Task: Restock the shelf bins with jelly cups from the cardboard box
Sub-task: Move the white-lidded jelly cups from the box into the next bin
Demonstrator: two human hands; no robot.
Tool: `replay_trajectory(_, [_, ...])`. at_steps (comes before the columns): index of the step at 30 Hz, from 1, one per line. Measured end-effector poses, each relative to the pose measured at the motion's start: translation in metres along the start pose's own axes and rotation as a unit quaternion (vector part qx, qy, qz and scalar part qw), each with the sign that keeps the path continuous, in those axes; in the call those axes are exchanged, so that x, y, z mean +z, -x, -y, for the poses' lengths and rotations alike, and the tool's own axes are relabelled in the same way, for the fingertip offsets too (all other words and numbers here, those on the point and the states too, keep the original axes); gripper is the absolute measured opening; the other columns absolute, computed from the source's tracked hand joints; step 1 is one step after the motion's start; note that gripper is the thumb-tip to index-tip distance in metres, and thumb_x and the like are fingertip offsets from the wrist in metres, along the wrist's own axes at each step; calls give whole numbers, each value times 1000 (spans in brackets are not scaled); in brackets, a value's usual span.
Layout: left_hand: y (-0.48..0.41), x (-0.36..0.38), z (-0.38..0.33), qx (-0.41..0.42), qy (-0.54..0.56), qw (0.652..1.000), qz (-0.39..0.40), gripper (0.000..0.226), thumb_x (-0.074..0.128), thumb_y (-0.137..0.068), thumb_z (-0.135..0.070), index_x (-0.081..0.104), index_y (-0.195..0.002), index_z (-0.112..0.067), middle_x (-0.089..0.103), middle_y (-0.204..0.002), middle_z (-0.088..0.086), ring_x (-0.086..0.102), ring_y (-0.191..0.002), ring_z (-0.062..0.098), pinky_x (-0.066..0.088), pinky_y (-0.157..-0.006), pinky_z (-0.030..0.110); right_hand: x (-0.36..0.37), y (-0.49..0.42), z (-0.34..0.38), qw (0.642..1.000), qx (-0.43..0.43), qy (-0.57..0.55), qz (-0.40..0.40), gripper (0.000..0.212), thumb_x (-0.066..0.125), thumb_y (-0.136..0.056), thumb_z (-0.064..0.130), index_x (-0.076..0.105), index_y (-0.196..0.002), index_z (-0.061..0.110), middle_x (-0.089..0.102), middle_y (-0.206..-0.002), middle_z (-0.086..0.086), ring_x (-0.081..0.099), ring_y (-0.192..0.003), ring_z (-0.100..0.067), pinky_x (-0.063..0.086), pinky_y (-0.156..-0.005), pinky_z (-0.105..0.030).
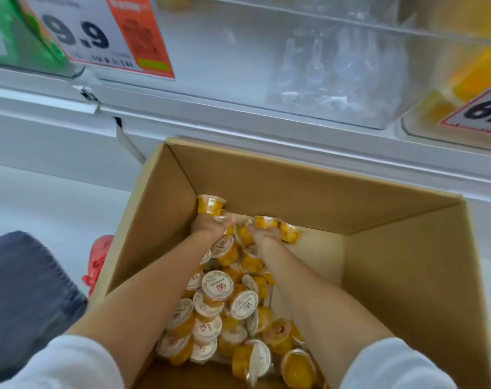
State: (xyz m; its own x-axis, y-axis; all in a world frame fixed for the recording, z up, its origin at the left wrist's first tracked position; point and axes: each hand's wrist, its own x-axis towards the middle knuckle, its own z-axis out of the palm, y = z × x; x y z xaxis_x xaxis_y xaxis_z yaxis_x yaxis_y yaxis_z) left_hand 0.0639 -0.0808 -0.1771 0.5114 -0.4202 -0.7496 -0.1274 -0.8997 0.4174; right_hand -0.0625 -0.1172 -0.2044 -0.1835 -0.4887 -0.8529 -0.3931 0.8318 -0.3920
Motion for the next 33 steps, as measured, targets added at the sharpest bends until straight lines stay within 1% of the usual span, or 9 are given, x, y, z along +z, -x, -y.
replay_trajectory(4, [2,-3,6,4,8,1000,-16,60,76,-78,-45,61,-120,-5,63,-125,12,59,-115,30,45,-83,31,7,2,-3,999,-7,-37,-14,84,74,-76,50,44,-137,0,46,-144,-15,43,-134,-32,37,-108,-37])
replay_trajectory(6, [3,-4,6,12,6,1000,-8,64,75,-78,-46,59,-123,-4,61,-127,12,58,-117,31,47,-89,34,0,10,-5,999,-27,-36,-17,57,76,-78,42,56,-118,7,59,-126,-13,55,-118,-31,48,-85,-31])
replay_trajectory(9, [14,-6,7,30,11,999,13,71,75,-79,-46,53,-130,-4,58,-132,12,55,-121,30,47,-97,37,-16,38,-8,996,-81,-37,5,38,79,-77,31,49,-92,15,57,-96,-4,55,-85,-22,35,-50,-22])
replay_trajectory(13, [45,-22,7,113,12,993,37,75,80,-75,-40,46,-135,-10,55,-132,7,55,-119,25,45,-100,34,-47,81,-6,964,-254,69,-37,30,79,-70,27,51,-78,18,54,-99,-1,53,-84,-17,34,-57,-20])
replay_trajectory(18, [108,-61,-15,246,-27,969,10,102,87,-63,-37,33,-147,-13,54,-136,5,53,-123,21,44,-105,36,-101,147,9,879,-448,161,-33,41,76,-72,30,59,-108,22,43,-110,4,47,-94,-7,36,-73,-10])
replay_trajectory(21, [165,-96,-34,349,-70,934,-30,84,81,-56,-44,54,-131,-16,65,-118,-1,60,-111,18,48,-97,30,-126,196,24,838,-519,166,-35,48,75,-75,34,61,-120,26,42,-110,7,46,-92,1,32,-74,3])
replay_trajectory(25, [231,-146,-58,457,-56,885,-67,41,83,-61,-32,60,-95,-29,64,-87,-15,63,-85,8,51,-74,18,-144,260,55,801,-582,132,-49,45,78,-73,34,65,-116,28,42,-108,9,51,-94,1,39,-81,-5])
replay_trajectory(28, [265,-184,-85,505,-22,855,-114,40,83,-69,-27,55,-98,-32,63,-85,-17,62,-83,6,48,-72,17,-149,304,90,785,-615,59,-42,47,81,-70,30,68,-114,25,45,-109,6,59,-100,-9,50,-91,-21])
replay_trajectory(33, [285,-240,-151,553,30,810,-193,46,82,-63,-43,64,-102,-27,69,-90,-10,65,-80,4,55,-70,28,-155,355,165,740,-671,-25,-44,42,80,-74,23,68,-114,20,47,-110,0,61,-91,-8,44,-71,-3])
